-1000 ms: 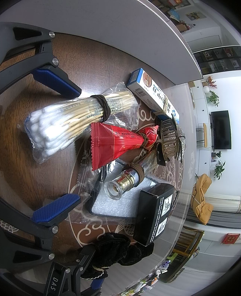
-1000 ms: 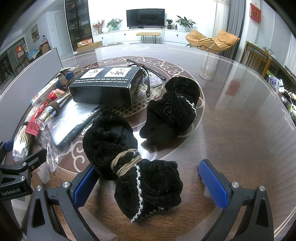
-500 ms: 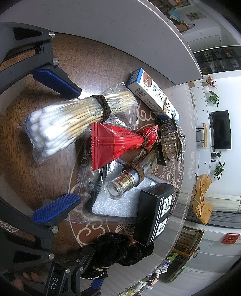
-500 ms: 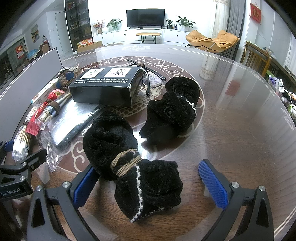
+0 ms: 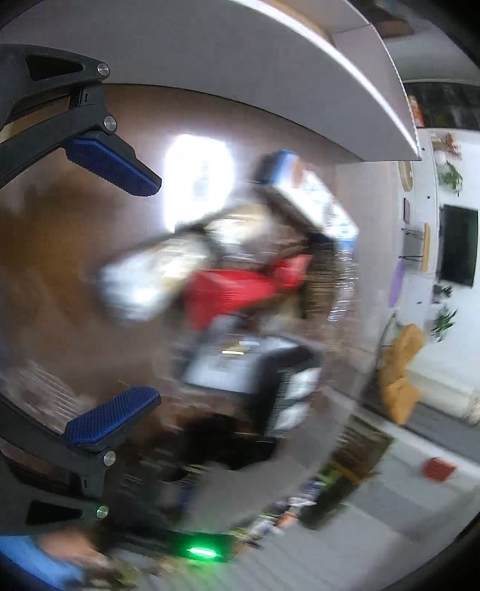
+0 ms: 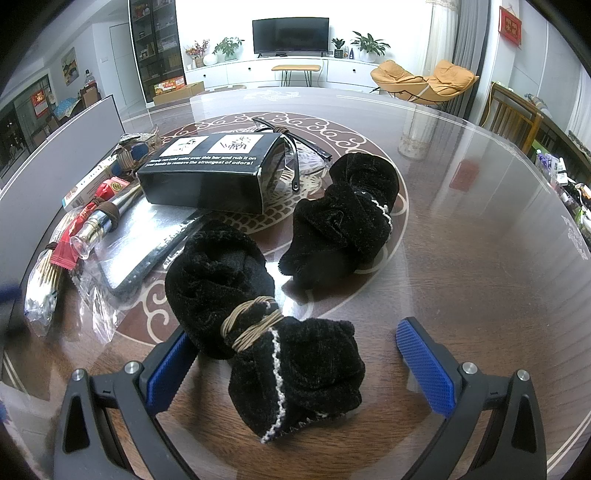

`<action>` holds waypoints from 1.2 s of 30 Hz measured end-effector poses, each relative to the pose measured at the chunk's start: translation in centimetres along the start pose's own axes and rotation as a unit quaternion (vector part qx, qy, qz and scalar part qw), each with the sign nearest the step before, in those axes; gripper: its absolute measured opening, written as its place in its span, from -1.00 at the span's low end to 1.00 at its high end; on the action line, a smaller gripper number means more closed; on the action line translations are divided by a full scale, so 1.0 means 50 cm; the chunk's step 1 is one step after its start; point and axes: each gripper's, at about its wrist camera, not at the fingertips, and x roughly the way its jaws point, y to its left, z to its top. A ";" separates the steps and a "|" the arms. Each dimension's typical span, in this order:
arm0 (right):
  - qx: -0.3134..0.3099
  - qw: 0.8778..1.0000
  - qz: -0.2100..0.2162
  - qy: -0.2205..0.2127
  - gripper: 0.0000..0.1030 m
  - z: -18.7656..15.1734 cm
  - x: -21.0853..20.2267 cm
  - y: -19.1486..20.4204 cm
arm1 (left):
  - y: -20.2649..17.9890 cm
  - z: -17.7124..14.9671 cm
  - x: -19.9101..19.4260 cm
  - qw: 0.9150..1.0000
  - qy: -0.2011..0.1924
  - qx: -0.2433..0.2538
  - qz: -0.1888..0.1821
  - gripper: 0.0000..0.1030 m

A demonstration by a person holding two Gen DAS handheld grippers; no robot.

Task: Organize objects
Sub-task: 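Grasp the cotton-swab bundle with the left tool while the right tool grasps a black velvet pouch, then carry both items into the white-walled bin and open both tools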

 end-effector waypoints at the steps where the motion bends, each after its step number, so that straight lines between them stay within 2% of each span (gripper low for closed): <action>1: 0.000 1.000 0.000 0.000 1.00 0.001 0.000 -0.001 | 0.003 0.023 0.009 1.000 0.001 0.000 0.004 0.83; 2: 0.000 1.000 0.000 0.000 1.00 0.000 0.000 0.000 | 0.003 0.044 0.023 1.000 0.005 0.007 0.015 0.59; 3: 0.000 1.000 0.000 0.000 1.00 0.000 0.000 0.000 | 0.003 0.060 0.039 0.999 0.014 0.012 0.032 0.47; 4: 0.000 1.000 0.000 0.000 1.00 0.004 0.001 -0.004 | 0.009 0.065 0.049 0.999 0.021 0.005 0.037 0.46; 7: 0.000 1.000 0.000 0.000 1.00 0.000 0.000 -0.001 | 0.036 0.058 0.065 0.999 0.029 -0.037 0.017 0.46; 9: 0.000 1.000 0.001 0.000 1.00 0.002 0.001 -0.003 | 0.050 0.037 0.072 0.998 0.033 -0.049 0.012 0.23; 10: 0.000 1.000 0.003 0.000 1.00 0.000 0.000 -0.001 | 0.045 0.030 0.064 0.999 0.022 -0.034 0.021 0.05; 11: -0.008 1.000 0.011 0.008 1.00 -0.006 0.001 0.005 | 0.044 0.024 0.064 0.999 0.027 -0.024 0.021 -0.16; 12: -0.007 1.000 0.023 0.020 0.98 -0.004 -0.009 -0.008 | 0.044 0.015 0.060 0.999 0.030 -0.016 0.027 -0.22; 17: 0.077 0.994 0.076 0.029 0.97 0.064 -0.106 -0.085 | 0.063 -0.025 0.029 0.999 0.037 -0.004 0.031 -0.29; 20: 0.144 0.978 0.132 0.079 0.97 0.114 -0.092 -0.124 | 0.063 -0.010 0.033 0.997 0.044 0.011 0.061 -0.22; 21: 0.156 0.975 0.124 0.101 0.97 0.123 -0.078 -0.119 | 0.065 -0.008 0.045 0.996 0.044 0.014 0.070 -0.18; 22: 0.157 0.975 0.111 0.112 0.96 0.092 -0.081 -0.095 | 0.063 -0.005 0.050 0.996 0.043 0.016 0.072 -0.18; 25: 0.102 0.977 0.090 0.163 0.76 0.084 -0.075 -0.035 | 0.062 -0.007 0.048 0.996 0.040 0.028 0.071 -0.28; 26: 0.072 0.981 0.092 0.153 0.74 0.082 -0.092 -0.011 | 0.064 -0.013 0.044 0.997 0.037 0.026 0.062 -0.43; 28: 0.006 0.987 0.065 0.145 0.74 0.071 -0.099 0.034 | 0.068 -0.026 0.038 0.998 0.029 0.027 0.054 -0.44; 29: -0.026 0.986 0.056 0.157 0.71 0.062 -0.078 0.057 | 0.068 -0.032 0.035 0.998 0.030 0.050 0.034 -0.44; 31: -0.069 0.977 0.055 0.194 0.32 0.037 -0.053 0.077 | 0.078 -0.044 0.030 0.999 0.027 0.040 0.017 -0.45; 33: -0.075 0.980 0.055 0.177 -0.37 0.026 -0.059 0.072 | 0.093 -0.059 0.014 1.000 0.021 0.018 -0.011 -0.45; 36: -0.029 0.982 0.101 0.154 -0.39 0.013 -0.103 0.033 | 0.100 -0.077 -0.031 0.999 0.004 -0.015 -0.052 -0.45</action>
